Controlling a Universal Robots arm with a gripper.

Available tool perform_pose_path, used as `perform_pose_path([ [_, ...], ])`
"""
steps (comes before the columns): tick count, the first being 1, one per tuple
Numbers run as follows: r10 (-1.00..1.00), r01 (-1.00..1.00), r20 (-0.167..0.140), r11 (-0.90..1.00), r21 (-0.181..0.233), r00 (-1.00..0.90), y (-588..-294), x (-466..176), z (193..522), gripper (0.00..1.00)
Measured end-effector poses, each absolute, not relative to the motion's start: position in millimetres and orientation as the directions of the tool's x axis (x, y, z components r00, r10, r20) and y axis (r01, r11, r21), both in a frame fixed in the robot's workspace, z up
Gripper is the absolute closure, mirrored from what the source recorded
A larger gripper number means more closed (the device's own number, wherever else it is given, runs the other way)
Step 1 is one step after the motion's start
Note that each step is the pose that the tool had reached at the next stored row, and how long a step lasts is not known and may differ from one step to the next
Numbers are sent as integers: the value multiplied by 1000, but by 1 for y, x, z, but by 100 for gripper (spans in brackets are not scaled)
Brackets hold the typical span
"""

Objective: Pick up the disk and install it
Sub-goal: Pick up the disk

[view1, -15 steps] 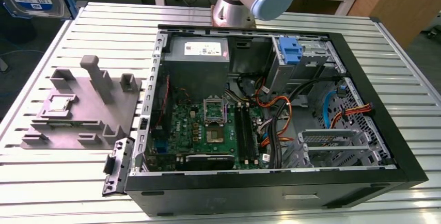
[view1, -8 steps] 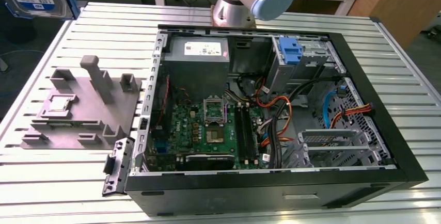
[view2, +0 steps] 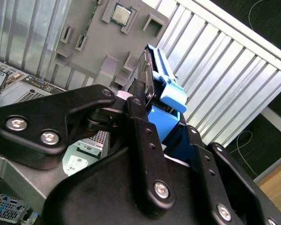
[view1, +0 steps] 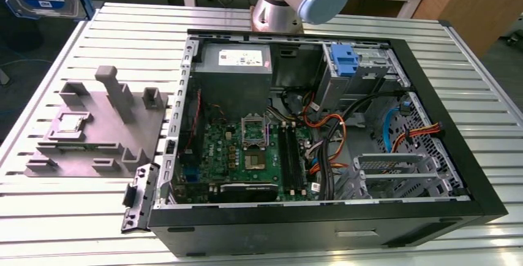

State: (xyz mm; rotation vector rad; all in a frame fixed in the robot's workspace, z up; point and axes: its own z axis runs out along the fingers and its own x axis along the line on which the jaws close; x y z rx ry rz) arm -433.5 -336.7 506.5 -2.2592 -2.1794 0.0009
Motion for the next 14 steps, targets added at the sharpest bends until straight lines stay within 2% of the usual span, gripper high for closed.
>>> perform_pose_path([
  [14,999,999,1,-36,-1,36,-346,-434,506,63],
])
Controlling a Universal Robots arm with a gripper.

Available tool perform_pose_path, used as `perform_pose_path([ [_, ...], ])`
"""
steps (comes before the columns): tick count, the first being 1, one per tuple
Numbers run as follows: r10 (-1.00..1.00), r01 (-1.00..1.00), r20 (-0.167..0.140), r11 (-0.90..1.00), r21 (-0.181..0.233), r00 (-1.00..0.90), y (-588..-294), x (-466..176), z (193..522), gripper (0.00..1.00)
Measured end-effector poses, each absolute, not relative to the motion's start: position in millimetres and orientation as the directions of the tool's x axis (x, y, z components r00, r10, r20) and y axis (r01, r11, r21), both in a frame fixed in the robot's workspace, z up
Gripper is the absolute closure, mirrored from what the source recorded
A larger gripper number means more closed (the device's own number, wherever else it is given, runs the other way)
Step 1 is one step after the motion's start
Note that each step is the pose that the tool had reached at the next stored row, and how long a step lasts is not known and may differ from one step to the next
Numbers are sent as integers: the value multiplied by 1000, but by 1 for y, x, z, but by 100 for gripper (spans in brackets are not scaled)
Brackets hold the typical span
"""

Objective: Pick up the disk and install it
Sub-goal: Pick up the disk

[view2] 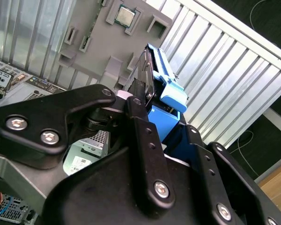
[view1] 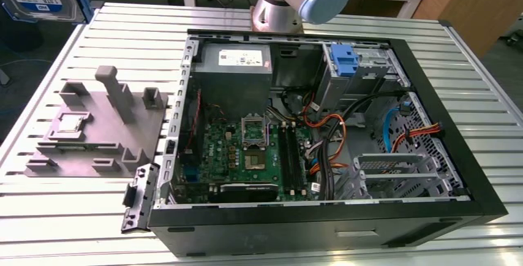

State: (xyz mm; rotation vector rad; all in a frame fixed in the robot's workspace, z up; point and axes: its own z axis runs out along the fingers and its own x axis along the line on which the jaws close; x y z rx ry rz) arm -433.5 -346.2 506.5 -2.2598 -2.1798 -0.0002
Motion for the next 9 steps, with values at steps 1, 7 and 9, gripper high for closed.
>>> perform_pose_path([
  [1,999,999,1,-36,-1,36,-346,-434,507,63],
  [7,999,999,1,-36,-1,36,-346,-433,506,63],
  [9,999,999,1,-36,-1,36,-346,-433,506,63],
])
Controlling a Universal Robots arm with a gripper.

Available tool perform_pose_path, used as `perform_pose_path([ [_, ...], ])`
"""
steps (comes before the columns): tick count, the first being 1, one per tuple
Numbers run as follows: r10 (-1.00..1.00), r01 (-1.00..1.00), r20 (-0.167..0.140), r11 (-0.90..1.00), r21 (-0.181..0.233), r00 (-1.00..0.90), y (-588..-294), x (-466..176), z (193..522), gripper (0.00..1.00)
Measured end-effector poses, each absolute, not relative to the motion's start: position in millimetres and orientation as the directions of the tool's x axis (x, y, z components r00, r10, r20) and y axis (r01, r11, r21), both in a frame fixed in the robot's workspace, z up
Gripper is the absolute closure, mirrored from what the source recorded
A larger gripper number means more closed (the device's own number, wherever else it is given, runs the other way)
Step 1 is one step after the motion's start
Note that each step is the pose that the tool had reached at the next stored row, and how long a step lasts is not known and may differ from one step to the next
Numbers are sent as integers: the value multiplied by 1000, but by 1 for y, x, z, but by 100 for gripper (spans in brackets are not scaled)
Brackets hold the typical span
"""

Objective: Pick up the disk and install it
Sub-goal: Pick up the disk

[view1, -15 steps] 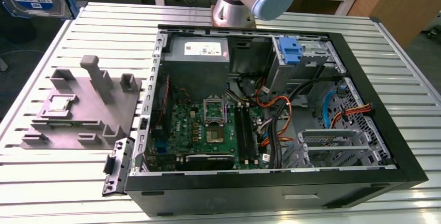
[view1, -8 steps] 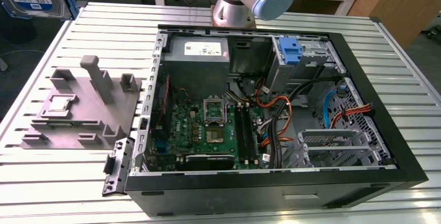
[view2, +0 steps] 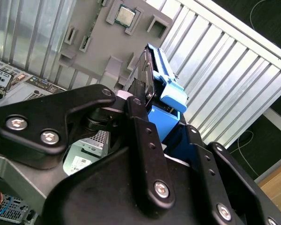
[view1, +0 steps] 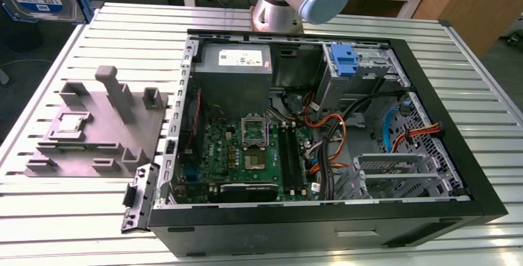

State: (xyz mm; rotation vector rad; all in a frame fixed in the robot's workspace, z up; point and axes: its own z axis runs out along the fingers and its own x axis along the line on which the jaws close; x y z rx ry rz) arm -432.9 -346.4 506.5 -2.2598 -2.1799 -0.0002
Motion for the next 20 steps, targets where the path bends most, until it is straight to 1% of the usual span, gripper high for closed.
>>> perform_pose_path([
  [20,999,999,1,-36,-1,36,-347,-415,506,63],
])
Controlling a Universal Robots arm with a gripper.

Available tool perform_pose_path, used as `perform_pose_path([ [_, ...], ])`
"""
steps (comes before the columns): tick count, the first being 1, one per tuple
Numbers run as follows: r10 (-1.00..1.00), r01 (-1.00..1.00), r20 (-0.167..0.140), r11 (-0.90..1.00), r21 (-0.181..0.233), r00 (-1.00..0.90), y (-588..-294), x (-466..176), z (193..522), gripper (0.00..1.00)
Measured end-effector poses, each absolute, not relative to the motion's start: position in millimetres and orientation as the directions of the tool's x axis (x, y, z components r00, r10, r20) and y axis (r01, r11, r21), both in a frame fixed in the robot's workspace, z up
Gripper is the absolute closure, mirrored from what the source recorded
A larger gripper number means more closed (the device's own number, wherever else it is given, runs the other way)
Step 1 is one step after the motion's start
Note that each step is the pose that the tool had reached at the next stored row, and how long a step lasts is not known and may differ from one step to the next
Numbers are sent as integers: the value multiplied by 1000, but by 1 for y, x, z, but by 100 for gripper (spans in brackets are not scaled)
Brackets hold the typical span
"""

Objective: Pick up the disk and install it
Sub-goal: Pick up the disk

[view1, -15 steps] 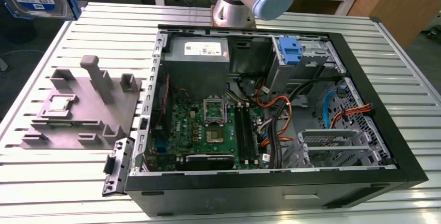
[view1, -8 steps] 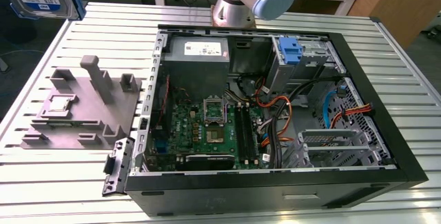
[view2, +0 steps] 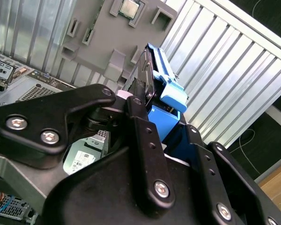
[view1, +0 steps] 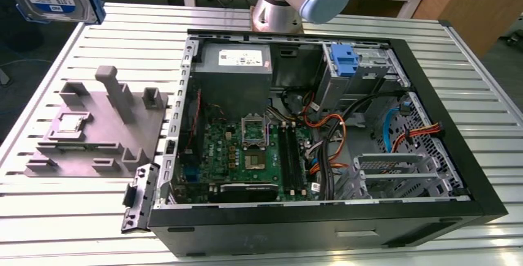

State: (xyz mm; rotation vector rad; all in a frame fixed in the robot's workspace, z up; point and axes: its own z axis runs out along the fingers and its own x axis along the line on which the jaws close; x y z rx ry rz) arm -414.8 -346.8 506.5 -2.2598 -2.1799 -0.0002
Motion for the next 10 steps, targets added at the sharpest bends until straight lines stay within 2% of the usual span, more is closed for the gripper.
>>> perform_pose_path([
  [10,999,999,1,-36,-1,36,-347,-411,506,63],
])
